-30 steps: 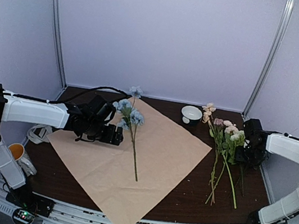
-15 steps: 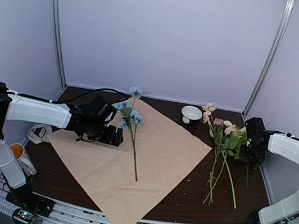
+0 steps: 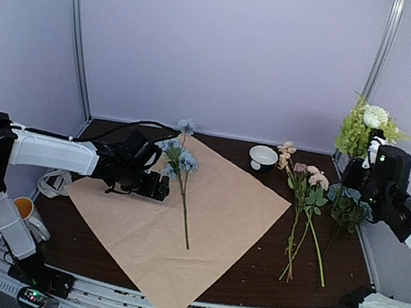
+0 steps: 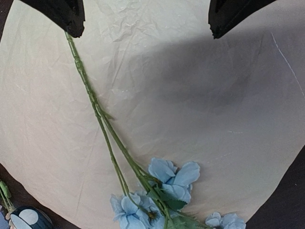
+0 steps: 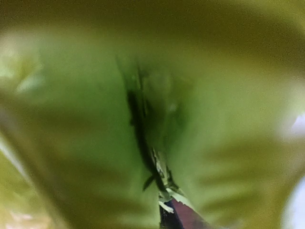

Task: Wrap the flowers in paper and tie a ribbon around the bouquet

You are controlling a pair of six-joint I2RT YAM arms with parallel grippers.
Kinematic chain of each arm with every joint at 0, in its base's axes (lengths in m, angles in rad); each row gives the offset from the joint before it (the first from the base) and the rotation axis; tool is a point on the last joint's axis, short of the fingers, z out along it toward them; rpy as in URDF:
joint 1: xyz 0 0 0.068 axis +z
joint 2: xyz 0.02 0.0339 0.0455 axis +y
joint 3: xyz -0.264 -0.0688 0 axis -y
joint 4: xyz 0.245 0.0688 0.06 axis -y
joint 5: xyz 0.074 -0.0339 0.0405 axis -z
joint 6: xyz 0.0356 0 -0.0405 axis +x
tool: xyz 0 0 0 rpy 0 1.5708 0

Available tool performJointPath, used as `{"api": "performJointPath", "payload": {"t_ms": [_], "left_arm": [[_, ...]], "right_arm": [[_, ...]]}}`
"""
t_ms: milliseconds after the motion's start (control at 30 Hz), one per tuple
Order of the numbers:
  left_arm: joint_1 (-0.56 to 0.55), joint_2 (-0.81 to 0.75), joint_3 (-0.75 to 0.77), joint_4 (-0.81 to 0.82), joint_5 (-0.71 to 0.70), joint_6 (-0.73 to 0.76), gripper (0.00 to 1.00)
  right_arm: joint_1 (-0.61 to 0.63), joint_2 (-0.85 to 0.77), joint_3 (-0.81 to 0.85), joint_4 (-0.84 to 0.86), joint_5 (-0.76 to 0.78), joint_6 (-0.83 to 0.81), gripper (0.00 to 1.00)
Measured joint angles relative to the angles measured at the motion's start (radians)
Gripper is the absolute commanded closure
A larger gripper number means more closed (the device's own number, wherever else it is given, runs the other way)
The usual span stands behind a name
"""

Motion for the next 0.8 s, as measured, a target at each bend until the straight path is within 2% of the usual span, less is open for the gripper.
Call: {"api": "performJointPath", "payload": {"t_ms": [100,267,400,500,567,667,800], "left_arm": [[0.011,-0.002,0.015,-0.012,-0.009,0.014,0.06],[0.050,-0.033,0.008,-0.029,-0.024,0.016,0.06],[0.071,-0.108,-0.055,-0.035,-0.048,0.014,0.06],[0.086,-0.164,-0.117,-0.038,-0.061,0.009,0.06],[0.106,-0.192,-0.156,-0.040,-0.066,0.002,0.06],[0.132,-0.208,-0.192,-0.050,-0.076,-0.005,0.05],[0.140,-0.213,-0.210,-0.053,-0.087,0.001,0.05]], "right_arm": [[0.159,0.109,0.042,0.135,-0.119,0.080,1.00],[0.358,0.520,0.161,0.360,-0.369,0.245,1.00],[0.492,0.846,0.371,0.421,-0.510,0.338,1.00],[0.558,1.018,0.490,0.481,-0.602,0.409,1.00],[0.591,1.141,0.607,0.456,-0.642,0.431,1.00],[0.610,1.320,0.809,0.349,-0.663,0.435,0.71],[0.608,1.404,0.901,0.181,-0.654,0.414,0.65]]}}
